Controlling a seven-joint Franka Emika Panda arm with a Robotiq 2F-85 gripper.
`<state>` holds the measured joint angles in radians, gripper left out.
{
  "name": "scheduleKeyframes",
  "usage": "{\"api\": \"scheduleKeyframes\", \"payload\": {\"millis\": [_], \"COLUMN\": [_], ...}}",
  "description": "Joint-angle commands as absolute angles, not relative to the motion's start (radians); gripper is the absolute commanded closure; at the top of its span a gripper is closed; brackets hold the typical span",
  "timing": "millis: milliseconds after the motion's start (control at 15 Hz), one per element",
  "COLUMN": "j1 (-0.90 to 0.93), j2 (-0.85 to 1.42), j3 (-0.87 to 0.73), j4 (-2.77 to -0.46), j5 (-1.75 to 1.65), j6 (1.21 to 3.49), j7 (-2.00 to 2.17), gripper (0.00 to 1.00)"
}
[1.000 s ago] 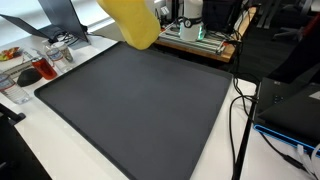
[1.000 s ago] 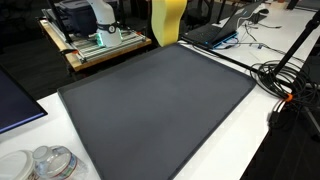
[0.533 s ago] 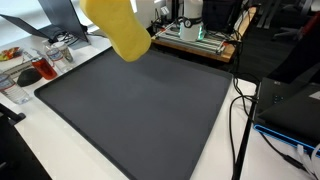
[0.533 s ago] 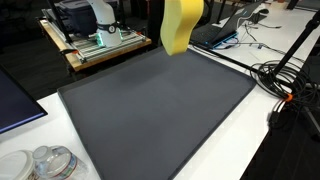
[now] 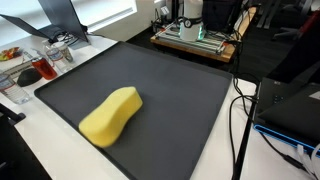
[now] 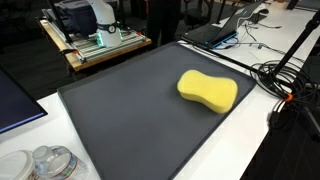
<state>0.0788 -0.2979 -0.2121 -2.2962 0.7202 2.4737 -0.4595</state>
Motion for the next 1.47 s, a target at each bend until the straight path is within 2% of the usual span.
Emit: {"api": "scheduleKeyframes", "payload": {"millis": [0,200,533,667,733,1200,1400], "j1": [0.059,0.069,0.075,0.092,0.093,0.098,0.106], "j2": [-0.3,-0.305,-0.283,-0.276,-0.295,-0.291,-0.185], "j3": [-0.188,-0.173,-0.078,-0.049,-0.073,-0.051,-0.013], "j4": [-2.291,-2.285,-2.244,-2.214,-2.26,-2.241,-2.112], "j5": [0.702,0.672,0.369,0.287,0.348,0.306,0.237], "j6": [2.474,2.446,2.393,2.305,2.38,2.334,2.267], "j7": [-0.461,-0.505,-0.425,-0.408,-0.426,-0.415,-0.381], "gripper": [0.0,0.0,0.0,0.0,0.0,0.0,0.0]}}
